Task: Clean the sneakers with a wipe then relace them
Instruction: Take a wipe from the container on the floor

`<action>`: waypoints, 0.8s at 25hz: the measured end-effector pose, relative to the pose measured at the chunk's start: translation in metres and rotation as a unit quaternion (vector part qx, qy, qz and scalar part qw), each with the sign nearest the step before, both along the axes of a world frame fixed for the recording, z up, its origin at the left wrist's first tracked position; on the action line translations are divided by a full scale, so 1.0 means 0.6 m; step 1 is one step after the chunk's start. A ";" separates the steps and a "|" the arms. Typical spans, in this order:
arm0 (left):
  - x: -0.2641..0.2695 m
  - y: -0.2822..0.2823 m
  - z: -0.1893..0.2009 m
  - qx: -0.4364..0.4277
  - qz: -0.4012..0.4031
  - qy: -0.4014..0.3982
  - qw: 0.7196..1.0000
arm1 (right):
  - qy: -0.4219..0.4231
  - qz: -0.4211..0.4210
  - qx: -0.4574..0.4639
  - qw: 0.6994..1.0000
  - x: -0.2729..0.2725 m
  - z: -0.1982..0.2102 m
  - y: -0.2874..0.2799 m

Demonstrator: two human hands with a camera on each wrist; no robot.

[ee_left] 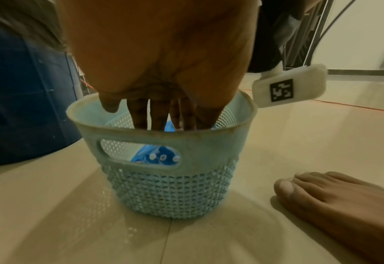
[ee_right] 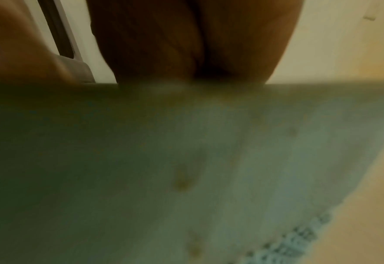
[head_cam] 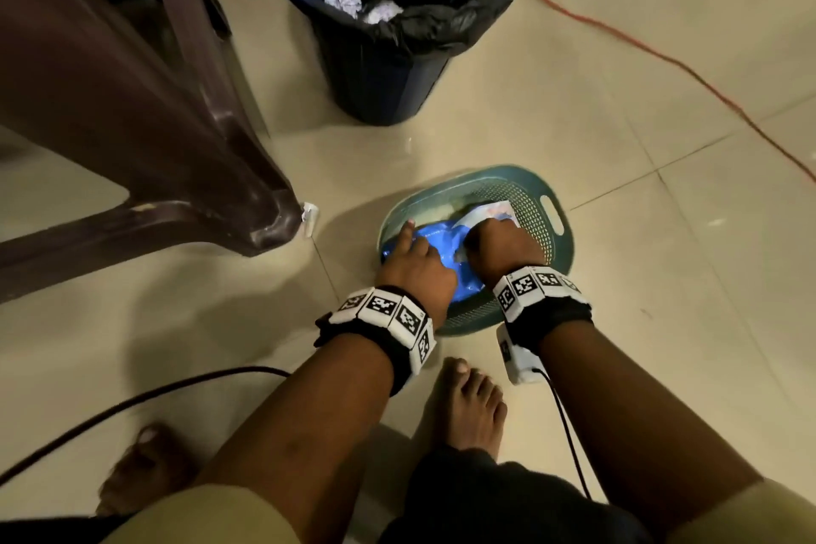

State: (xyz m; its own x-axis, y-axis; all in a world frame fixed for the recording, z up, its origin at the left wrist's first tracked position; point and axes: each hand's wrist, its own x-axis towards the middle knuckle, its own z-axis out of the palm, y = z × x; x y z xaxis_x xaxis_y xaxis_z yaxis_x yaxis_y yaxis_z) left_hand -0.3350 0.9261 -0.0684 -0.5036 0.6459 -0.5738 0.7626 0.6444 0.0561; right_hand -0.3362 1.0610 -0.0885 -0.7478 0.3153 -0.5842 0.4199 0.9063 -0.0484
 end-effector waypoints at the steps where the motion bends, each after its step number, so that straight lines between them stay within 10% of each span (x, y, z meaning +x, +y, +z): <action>1: 0.004 0.002 -0.007 -0.017 -0.005 -0.008 1.000 | -0.012 -0.018 0.002 1.000 -0.003 -0.006 0.004; 20: 0.006 -0.018 -0.057 -0.025 0.063 0.004 0.998 | 0.107 -0.152 -0.197 0.963 0.006 -0.043 0.032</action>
State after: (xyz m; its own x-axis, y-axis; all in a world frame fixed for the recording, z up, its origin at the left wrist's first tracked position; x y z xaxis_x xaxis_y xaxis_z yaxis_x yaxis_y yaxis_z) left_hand -0.3313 0.9152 -0.1023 -0.5828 0.5482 -0.5999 0.6763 0.7365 0.0160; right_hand -0.3325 1.0801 -0.1145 -0.7724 0.3233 -0.5466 0.6048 0.6372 -0.4778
